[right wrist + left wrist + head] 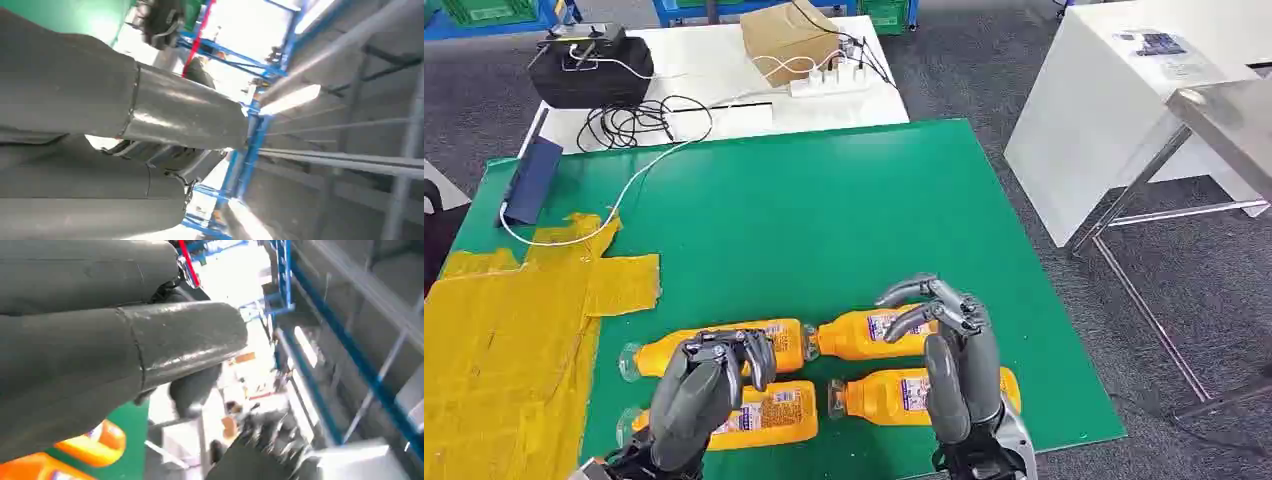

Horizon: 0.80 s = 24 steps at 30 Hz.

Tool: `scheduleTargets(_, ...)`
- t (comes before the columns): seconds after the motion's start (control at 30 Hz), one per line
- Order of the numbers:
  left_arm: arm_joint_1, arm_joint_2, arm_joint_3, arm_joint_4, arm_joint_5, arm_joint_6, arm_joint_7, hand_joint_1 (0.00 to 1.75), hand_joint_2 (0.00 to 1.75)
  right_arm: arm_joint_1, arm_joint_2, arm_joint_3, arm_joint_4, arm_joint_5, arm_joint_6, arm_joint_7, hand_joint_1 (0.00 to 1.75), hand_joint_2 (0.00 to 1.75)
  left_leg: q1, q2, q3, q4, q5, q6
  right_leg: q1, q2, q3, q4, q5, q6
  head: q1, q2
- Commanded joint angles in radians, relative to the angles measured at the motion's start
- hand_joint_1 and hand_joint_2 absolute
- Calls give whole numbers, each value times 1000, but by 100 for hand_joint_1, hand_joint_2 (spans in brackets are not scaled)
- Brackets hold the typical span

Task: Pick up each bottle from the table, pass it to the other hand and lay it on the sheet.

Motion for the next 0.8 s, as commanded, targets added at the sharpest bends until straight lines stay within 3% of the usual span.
scheduleTargets(0.03,55,-62,355,208,163,119,-129,175,0,138,36,-68,242,-226,-23,-121,175,0,0,-3,9,-6,0,1,0,2,9,-5,0,-2,0,0)
scheduleTargets(0.07,55,-68,359,216,161,114,-129,175,0,133,33,-63,244,-212,-21,-104,175,0,0,-5,10,-6,0,2,0,2,10,-5,-2,-2,0,0)
scheduleTargets(0.1,55,-85,374,227,162,103,-129,175,0,126,26,-50,240,-205,-8,-81,26,0,0,-3,7,-4,-1,2,0,4,6,-2,-2,-1,-1,0)
scheduleTargets(0.3,55,-85,374,227,162,103,-129,175,0,126,26,-50,240,-205,-8,-81,26,0,0,-4,5,-3,0,3,-1,3,5,-2,-1,-1,0,0)
scheduleTargets(0.33,55,-95,378,237,163,92,-129,119,0,123,27,-48,240,-198,-10,-57,0,0,0,-3,4,-3,0,2,0,2,4,-2,-1,-1,0,0)
scheduleTargets(0.37,52,-98,386,252,168,64,-129,0,0,118,8,-27,243,-213,36,-41,0,0,0,-3,3,-2,0,2,-1,1,3,-1,-1,0,0,0)
scheduleTargets(0.5,73,-112,400,236,129,46,-129,0,0,127,33,-32,246,-223,-10,3,0,0,0,-3,5,-3,-1,2,-1,3,4,-2,-1,-1,0,0)
scheduleTargets(0.57,80,-119,397,233,109,46,-129,0,0,117,47,-27,234,-168,-123,-18,0,0,0,-2,2,-2,0,1,0,2,2,-1,-1,0,0,0)
scheduleTargets(0.6,74,-122,392,240,94,50,-129,0,0,101,36,-6,235,-86,-196,-31,0,175,-1,-3,5,-3,-1,2,-1,3,4,-1,-2,-1,0,0)
scheduleTargets(0.63,66,-125,387,244,87,51,-129,0,0,88,38,5,242,-31,-251,-15,0,175,0,-2,3,-2,-1,1,0,3,2,-1,-1,0,0,0)
scheduleTargets(0.8,63,-127,386,248,85,52,-129,0,0,82,38,8,244,-29,-255,-10,0,175,0,-2,2,-2,0,2,0,2,2,-1,-1,0,0,0)
